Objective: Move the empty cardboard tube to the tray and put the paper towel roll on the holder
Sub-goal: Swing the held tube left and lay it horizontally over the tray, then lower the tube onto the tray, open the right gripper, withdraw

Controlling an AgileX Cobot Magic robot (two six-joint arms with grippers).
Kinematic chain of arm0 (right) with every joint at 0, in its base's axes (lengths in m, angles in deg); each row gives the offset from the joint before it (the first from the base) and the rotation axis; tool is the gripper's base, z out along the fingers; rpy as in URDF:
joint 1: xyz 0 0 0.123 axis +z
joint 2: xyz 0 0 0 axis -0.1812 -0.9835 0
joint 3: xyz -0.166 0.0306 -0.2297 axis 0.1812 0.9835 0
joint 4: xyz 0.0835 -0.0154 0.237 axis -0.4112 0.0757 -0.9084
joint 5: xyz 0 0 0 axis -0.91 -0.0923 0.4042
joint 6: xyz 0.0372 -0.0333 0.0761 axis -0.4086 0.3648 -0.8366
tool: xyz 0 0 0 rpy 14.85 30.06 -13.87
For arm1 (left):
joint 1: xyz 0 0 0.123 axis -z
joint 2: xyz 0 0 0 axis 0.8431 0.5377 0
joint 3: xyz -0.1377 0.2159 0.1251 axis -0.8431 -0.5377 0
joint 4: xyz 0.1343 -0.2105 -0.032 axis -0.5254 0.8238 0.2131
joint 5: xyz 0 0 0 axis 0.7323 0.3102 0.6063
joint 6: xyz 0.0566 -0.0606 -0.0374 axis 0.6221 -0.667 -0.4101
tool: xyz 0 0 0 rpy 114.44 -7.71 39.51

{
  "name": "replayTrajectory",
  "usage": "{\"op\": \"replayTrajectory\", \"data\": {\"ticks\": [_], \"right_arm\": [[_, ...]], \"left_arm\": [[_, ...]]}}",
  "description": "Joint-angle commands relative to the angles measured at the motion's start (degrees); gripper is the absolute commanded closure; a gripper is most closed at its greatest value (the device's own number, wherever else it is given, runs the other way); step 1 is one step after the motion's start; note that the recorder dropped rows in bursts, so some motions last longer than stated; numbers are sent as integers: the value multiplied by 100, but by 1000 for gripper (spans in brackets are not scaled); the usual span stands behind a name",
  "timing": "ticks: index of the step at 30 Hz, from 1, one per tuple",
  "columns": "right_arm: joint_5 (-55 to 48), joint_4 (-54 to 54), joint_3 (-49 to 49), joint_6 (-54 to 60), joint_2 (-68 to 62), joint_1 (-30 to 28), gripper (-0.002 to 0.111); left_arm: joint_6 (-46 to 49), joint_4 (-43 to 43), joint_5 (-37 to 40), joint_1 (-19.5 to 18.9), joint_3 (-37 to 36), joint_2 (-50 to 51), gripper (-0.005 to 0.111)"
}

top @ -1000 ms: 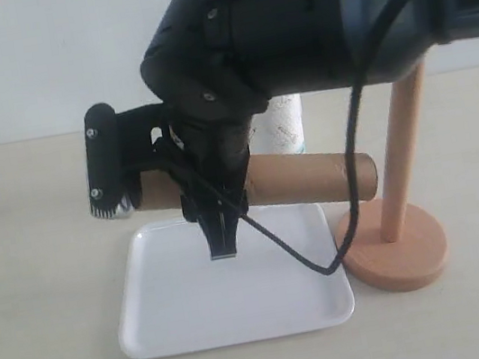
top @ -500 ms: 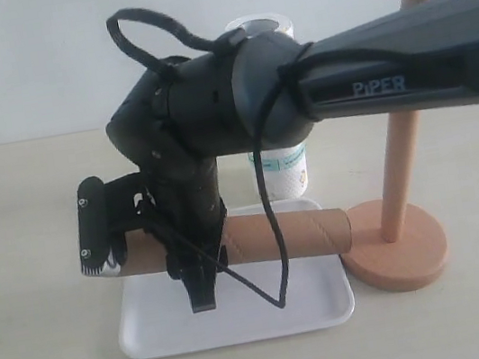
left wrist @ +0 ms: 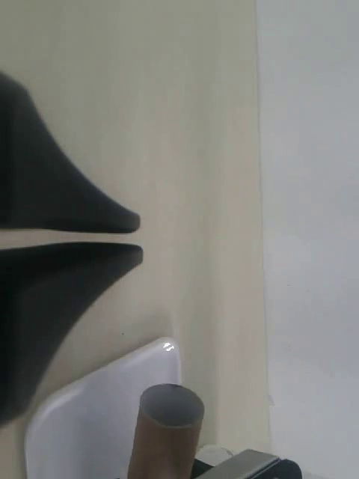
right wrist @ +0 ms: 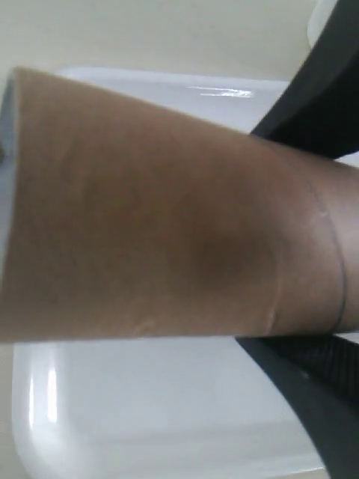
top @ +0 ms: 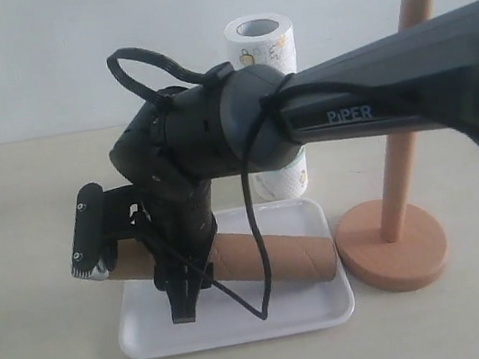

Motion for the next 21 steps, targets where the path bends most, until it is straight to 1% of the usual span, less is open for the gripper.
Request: {"op": "replayTrajectory", "data": {"ticks": [1, 9, 16, 20, 21], "right_arm": [[-36, 9, -44, -127, 14, 1, 49], [-158, 9, -54, -168, 36, 11, 49], [-1389, 181, -440, -255, 381, 170, 49], [-1606, 101, -594, -882, 744, 171, 49], [-1663, 126, -594, -965, 856, 171, 51]], "left_arm": [[24, 8, -64, 53, -17, -10, 103], [24, 8, -64, 53, -17, -10, 103], [24, 8, -64, 53, -17, -10, 103], [24, 8, -64, 53, -17, -10, 103], [24, 8, -64, 53, -17, -10, 103]]}}
